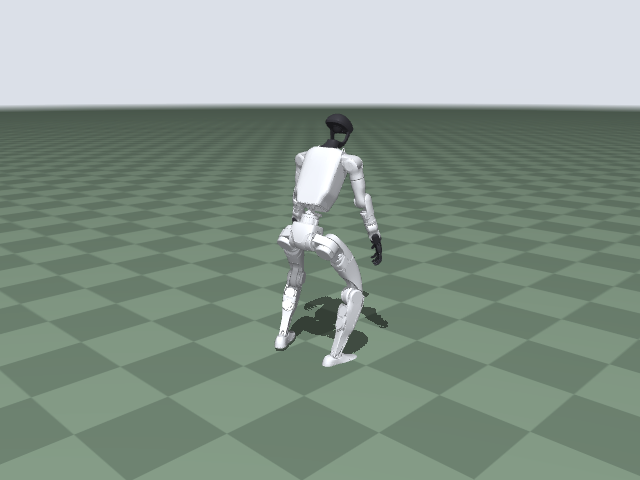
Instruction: Upper body actions
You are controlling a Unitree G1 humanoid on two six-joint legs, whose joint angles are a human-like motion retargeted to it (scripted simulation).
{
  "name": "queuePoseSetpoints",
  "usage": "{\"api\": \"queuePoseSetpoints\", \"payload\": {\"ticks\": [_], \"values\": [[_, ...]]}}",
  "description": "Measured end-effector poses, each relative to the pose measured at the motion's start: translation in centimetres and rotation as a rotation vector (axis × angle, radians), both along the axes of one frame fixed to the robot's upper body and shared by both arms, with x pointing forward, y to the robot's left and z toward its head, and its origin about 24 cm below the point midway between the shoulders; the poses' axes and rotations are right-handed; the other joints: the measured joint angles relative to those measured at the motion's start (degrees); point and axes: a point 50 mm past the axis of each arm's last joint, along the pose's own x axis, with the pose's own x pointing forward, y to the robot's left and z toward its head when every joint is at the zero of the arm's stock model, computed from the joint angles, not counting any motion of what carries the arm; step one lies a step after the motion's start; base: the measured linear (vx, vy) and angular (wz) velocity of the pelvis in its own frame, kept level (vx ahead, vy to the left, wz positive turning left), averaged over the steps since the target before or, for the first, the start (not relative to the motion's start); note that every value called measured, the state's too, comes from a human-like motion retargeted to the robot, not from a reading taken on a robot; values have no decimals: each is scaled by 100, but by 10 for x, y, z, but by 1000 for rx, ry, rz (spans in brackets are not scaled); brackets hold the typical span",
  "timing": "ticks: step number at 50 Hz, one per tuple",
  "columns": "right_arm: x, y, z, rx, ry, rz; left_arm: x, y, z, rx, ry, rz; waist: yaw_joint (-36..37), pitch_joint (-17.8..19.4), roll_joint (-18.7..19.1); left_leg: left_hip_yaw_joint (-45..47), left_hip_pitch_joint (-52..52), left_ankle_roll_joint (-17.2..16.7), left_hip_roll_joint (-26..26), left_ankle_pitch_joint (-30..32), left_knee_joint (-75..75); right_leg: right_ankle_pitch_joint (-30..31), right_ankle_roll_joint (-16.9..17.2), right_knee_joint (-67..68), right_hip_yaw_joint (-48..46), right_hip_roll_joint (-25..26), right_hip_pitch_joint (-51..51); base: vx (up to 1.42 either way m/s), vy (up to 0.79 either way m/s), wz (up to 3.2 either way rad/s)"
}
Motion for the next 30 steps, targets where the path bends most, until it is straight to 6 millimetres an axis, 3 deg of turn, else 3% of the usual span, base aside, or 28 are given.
{"api": "queuePoseSetpoints", "payload": {"ticks": [3, 7, 10, 15, 18, 20, 23, 26, 28, 30], "values": [[-23, -7, -21, 6, 53, -38, -19, 0, -17, -6, 44, -23, -9, -58, 15, 70, 550, 27, -164, 222, -649, 340, 158, -864, -92, -94, 718, 20, 16, 19], [-74, -24, -57, 9, 174, -119, -63, -1, -52, 26, 179, -42, -8, -179, -3, 219, 1531, 141, -507, 607, -1797, 1059, 274, -2395, -336, -255, 1928, 31, 27, 23], [-120, -35, -81, -4, 285, -189, -110, -10, -82, 7, 303, 15, 20, -284, -28, 441, 2377, 283, -787, 934, -2825, 1893, 24, -3409, -682, -345, 2694, 34, 33, -13], [-188, -42, -108, -61, 470, -244, -212, -27, -120, -149, 574, 102, -257, -425, 79, 685, 3554, 523, -1208, 1441, -4311, 3104, -236, -4402, -1152, -236, 3558, 30, 34, -19], [-224, -42, -118, -82, 578, -280, -268, -39, -129, -235, 733, 168, -640, -520, 239, 563, 3882, 654, -1364, 1585, -4786, 2921, -225, -4760, -2097, 30, 4075, 20, 26, 27], [-248, -41, -122, -83, 649, -323, -301, -48, -130, -296, 839, 204, -688, -567, 252, 654, 4065, 697, -1424, 1635, -4993, 2597, -120, -4655, -1692, 279, 4069, 19, 21, -22], [-285, -37, -127, -66, 779, -409, -345, -60, -127, -392, 990, 254, -679, -601, 192, 764, 4354, 714, -1526, 1710, -5266, 2153, 86, -4470, -374, 864, 3960, 16, 12, -27], [-318, -31, -128, -58, 911, -475, -375, -69, -121, -473, 1086, 326, -768, -615, 98, 735, 4618, 749, -1702, 1817, -5518, 1966, 150, -4684, 169, 1217, 4137, 12, 4, 10], [-336, -27, -129, -54, 984, -496, -388, -71, -117, -502, 1117, 363, -744, -595, 103, 735, 4854, 778, -1760, 1910, -5728, 1784, -327, -4888, 237, 1466, 4344, 13, 0, 3], [-350, -22, -129, -47, 1034, -498, -394, -68, -115, -505, 1129, 377, -677, -577, 10, 761, 5114, 804, -1918, 1986, -5925, 1778, -323, -5080, -226, 1363, 4624, 17, -1, -5]]}}
